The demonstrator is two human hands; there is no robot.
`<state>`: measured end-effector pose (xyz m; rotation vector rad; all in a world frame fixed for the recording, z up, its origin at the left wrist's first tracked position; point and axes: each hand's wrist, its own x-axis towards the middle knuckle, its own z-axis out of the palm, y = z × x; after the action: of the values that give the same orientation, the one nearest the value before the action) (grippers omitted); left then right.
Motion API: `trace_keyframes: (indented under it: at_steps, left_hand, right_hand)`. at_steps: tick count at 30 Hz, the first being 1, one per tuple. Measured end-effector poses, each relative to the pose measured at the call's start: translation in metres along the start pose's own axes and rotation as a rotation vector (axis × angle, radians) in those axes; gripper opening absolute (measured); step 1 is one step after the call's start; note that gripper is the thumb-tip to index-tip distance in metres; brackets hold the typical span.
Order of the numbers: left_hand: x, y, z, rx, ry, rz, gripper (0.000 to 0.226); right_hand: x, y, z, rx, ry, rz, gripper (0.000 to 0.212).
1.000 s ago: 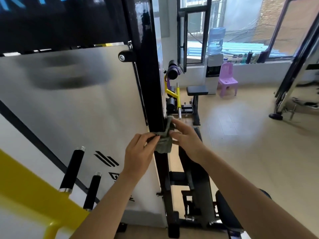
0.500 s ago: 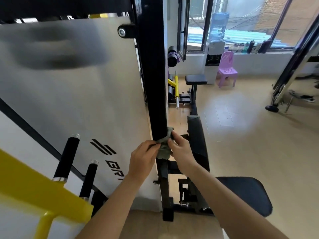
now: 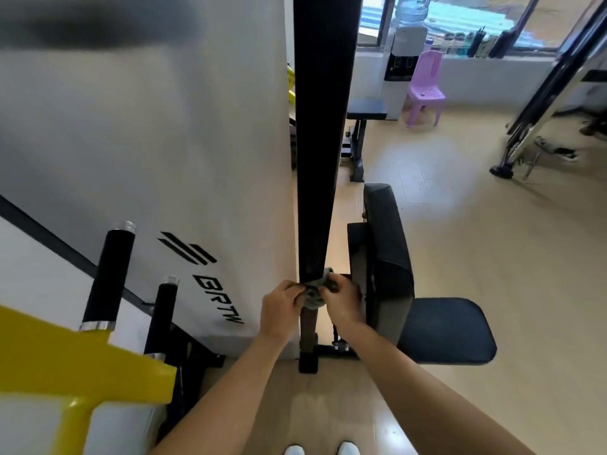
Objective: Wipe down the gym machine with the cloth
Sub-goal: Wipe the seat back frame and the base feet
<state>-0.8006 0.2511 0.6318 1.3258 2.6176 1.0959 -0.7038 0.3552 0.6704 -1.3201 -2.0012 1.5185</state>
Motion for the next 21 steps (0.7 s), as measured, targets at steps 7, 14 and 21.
trace_keyframes:
  at_steps: [7, 14, 21]
  left_hand:
    - [-0.022, -0.001, 0.016, -0.251, -0.119, -0.379, 0.016]
    - [-0.029, 0.049, -0.01, -0.937, -0.271, -0.666, 0.022]
    - [-0.041, 0.071, -0.022, -0.965, -0.384, -0.607, 0.024]
  right_hand:
    - [-0.007, 0.06, 0.015, -0.075, -0.016, 0.14, 0.013]
    - [-0.067, 0.044, -0.022, 0.194, 0.062, -0.008, 0.019]
    - [-0.101, 0.013, -0.058, 0.238, -0.103, -0.109, 0.032]
